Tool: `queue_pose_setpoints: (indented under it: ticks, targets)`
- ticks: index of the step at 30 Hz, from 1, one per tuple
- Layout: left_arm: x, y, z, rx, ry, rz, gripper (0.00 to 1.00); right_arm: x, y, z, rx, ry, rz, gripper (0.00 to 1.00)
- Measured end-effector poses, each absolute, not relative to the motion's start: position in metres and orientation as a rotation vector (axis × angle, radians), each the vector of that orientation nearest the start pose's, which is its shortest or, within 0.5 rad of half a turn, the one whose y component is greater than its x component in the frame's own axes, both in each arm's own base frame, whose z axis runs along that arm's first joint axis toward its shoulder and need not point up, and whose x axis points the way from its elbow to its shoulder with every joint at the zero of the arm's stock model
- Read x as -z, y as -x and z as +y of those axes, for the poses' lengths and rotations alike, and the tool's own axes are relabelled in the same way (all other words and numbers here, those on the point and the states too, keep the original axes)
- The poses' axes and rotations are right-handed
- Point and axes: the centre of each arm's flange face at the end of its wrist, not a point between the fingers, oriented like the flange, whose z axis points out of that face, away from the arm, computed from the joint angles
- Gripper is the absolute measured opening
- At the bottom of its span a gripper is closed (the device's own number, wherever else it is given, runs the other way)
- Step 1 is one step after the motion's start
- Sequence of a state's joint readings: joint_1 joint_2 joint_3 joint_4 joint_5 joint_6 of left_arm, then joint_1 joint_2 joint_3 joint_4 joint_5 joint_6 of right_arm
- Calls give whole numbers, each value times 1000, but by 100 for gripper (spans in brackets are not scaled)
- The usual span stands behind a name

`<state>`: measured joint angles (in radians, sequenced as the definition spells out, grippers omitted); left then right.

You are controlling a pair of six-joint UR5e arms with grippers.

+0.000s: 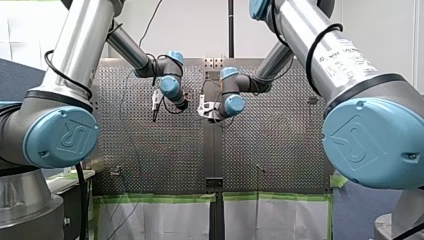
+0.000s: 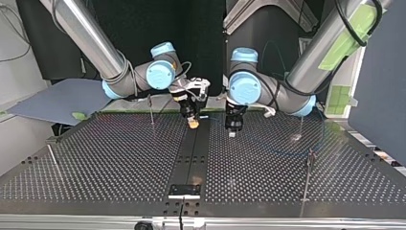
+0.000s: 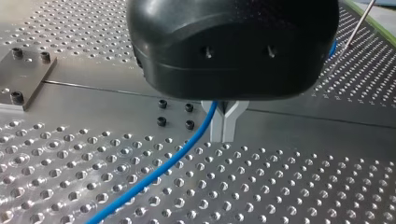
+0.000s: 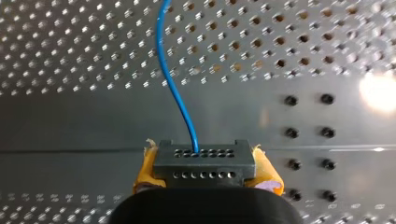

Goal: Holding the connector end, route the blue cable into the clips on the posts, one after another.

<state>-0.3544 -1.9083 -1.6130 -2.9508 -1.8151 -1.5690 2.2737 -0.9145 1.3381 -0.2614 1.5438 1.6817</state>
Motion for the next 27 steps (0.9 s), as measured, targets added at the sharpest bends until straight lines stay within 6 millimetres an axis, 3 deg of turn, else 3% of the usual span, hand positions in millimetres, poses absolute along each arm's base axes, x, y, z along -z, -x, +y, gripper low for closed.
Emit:
queue_pose_setpoints:
  ticks: [12,22,27]
  targets:
    - [-256,-506,-327,47,-183,1802,0,-186,-531,-441,2185,2549,1358,0]
    - [-188,-500,-338,84,-172,1853,0,-155,-509,-434,2144,2572,1399,0]
    - [-170,-489,-337,91,-176,1858,0,-139,-498,-431,2140,2568,1419,0]
